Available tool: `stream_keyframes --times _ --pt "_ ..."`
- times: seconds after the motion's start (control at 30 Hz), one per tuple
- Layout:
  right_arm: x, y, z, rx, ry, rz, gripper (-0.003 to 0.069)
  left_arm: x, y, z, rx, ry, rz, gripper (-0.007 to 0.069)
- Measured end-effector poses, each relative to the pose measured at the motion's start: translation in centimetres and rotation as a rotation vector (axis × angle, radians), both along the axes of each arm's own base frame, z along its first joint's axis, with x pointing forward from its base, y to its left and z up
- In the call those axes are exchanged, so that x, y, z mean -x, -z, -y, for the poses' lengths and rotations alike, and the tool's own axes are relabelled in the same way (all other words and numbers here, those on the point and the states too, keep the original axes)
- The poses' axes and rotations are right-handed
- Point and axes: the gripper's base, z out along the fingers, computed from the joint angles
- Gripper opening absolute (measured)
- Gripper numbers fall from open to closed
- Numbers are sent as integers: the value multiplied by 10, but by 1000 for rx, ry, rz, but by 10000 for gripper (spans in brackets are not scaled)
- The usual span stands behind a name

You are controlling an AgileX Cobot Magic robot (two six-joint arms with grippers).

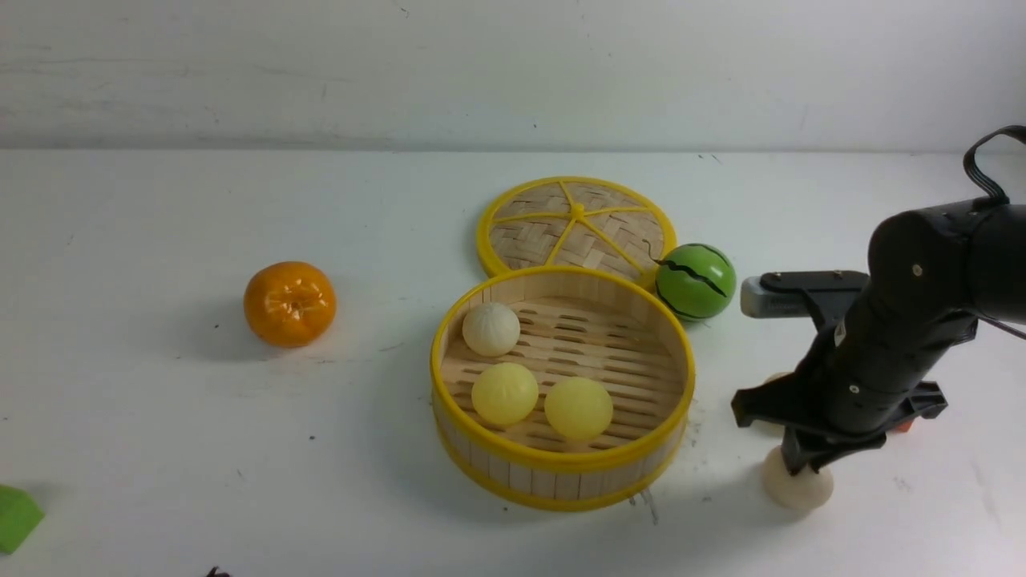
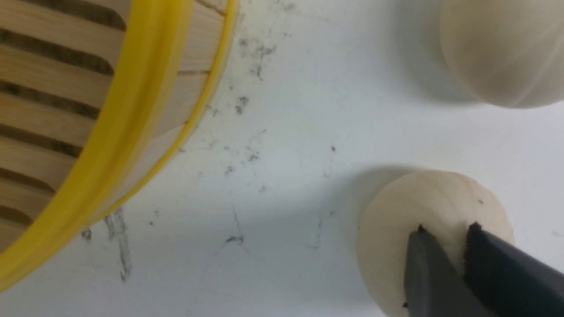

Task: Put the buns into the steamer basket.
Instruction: Use the right arm to grab a steamed stuffed bun, then use the right arm to put the steamed stuffed bun into the steamer

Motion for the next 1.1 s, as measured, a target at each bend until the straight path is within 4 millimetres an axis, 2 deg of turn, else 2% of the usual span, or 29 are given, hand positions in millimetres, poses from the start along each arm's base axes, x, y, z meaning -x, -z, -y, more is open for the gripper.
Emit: stream_keyframes --times 0.13,0.27,0.37,0.53,0.6,0.7,0.83,0.87,0.93,1.1 --pt "1 0 0 5 -16 -6 12 0 0 0 0 0 0 71" --pt "4 -6 1 14 -49 -19 0 0 0 0 0 0 0 74" --pt "11 -39 -7 -5 -86 33 0 0 0 0 0 0 0 77" --pt "7 -93 -43 -84 -205 219 0 0 0 0 0 0 0 83" --pt "1 -98 -56 -101 -234 258 0 0 0 0 0 0 0 85" --pt "-11 -90 -68 -102 -251 259 0 0 0 0 0 0 0 89" --pt "-32 -62 -78 -84 -258 213 0 0 0 0 0 0 0 92" --pt "-32 -62 -78 -85 -258 215 0 0 0 0 0 0 0 92" --pt "-43 -50 -83 -81 -256 206 2 0 0 0 0 0 0 92" --pt "-49 -42 -86 -85 -252 216 8 0 0 0 0 0 0 92"
